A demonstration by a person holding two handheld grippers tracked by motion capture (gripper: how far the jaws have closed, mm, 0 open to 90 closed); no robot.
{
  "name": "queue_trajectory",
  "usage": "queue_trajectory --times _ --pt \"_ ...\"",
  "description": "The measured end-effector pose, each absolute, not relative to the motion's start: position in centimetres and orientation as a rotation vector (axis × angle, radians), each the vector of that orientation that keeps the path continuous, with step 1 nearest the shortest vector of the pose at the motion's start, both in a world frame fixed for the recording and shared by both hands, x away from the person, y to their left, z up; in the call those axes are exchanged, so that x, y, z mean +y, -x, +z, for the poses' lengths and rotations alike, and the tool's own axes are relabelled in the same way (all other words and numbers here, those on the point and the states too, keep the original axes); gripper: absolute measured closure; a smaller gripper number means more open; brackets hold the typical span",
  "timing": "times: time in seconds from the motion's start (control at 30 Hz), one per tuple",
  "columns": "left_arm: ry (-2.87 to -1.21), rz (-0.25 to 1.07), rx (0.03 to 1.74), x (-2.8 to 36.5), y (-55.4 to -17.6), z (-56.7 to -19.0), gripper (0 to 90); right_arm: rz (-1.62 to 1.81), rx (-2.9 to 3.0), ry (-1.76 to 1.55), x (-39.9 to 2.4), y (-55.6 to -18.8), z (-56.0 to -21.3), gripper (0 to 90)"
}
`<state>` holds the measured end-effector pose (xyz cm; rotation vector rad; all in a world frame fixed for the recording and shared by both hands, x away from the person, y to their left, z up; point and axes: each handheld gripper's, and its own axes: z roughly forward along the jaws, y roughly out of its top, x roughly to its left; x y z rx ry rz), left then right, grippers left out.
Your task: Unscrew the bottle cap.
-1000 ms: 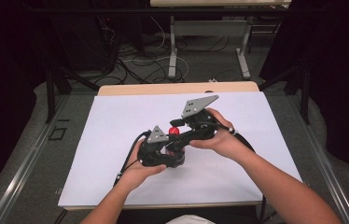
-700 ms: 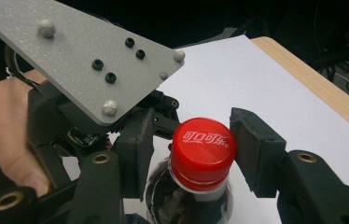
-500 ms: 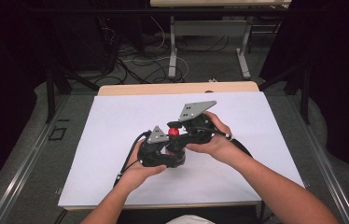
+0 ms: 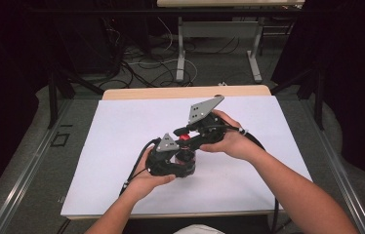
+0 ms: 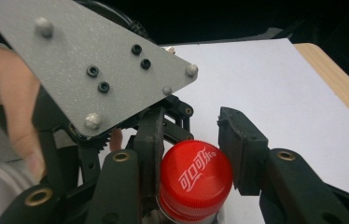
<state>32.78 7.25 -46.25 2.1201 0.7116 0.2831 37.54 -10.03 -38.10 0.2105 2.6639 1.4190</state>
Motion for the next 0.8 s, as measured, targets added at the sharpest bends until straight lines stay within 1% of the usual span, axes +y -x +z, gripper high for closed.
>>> queue_trajectory --times 0.33,0.4,0.43,0.8 --pt "-2.109 0.302 0.734 7.7 -33.2 -46.4 29.8 1.424 2.634 -0.247 -10.6 -37.6 -37.5 60.7" --pt "-2.115 0.273 0.749 8.0 -33.3 -46.5 29.8 1.44 2.621 -0.261 -10.8 -37.6 -37.4 60.7" --pt "-2.119 0.283 0.75 8.2 -33.4 -46.5 29.8 1.445 2.617 -0.266 -10.9 -37.7 -37.4 60.7" --pt "-2.064 0.305 0.819 9.3 -34.1 -46.7 29.8 1.408 2.624 -0.36 -12.0 -37.5 -37.6 60.7"
